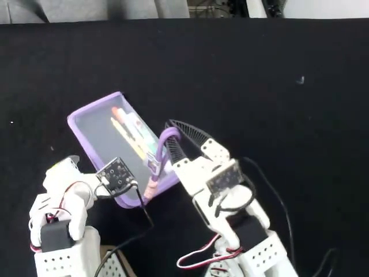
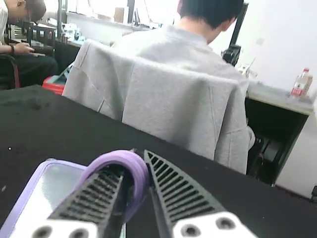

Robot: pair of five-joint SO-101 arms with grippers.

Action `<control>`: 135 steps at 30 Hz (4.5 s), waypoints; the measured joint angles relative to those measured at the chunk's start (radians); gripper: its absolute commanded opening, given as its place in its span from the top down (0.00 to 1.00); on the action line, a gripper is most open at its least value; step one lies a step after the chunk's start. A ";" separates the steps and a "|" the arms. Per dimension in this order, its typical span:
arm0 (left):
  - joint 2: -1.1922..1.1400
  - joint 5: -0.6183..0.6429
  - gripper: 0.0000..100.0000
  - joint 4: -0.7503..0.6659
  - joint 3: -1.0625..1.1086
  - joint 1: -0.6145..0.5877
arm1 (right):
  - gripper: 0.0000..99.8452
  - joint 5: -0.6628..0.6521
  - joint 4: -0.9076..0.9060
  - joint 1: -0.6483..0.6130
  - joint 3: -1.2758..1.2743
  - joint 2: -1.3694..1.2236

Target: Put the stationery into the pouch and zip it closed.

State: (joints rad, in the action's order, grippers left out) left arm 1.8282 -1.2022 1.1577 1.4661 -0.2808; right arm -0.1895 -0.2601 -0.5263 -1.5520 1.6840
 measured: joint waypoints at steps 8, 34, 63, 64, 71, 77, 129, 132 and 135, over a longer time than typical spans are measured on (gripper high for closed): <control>0.002 0.109 0.77 0.000 0.000 0.000 | 0.99 0.008 0.138 0.000 0.137 -0.359; 0.000 -0.031 0.83 0.094 -0.041 0.370 | 0.99 0.069 0.221 0.109 0.287 -0.589; -0.002 0.075 0.86 0.187 -0.098 0.595 | 0.99 0.071 0.221 0.115 0.287 -0.589; -0.002 0.066 0.87 0.166 -0.095 0.595 | 0.99 0.071 0.221 0.115 0.287 -0.589; 0.002 0.052 0.83 0.110 -0.150 0.598 | 0.99 0.071 0.221 0.144 0.287 -0.589; 0.002 0.049 0.82 0.104 -0.169 0.605 | 0.99 0.071 0.221 0.146 0.287 -0.589; -0.012 0.157 0.97 -0.437 0.210 0.703 | 0.99 0.071 0.221 0.144 0.305 -0.589; -0.012 0.157 0.97 -0.437 0.210 0.703 | 0.99 0.071 0.221 0.144 0.305 -0.589; -0.012 0.158 0.97 -0.437 0.210 0.703 | 0.99 0.072 0.221 0.176 0.305 -0.589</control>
State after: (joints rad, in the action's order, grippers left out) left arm 1.8159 -1.0441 0.7204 1.6763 0.4219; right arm -0.1174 -0.0391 -0.3498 -1.2467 1.0948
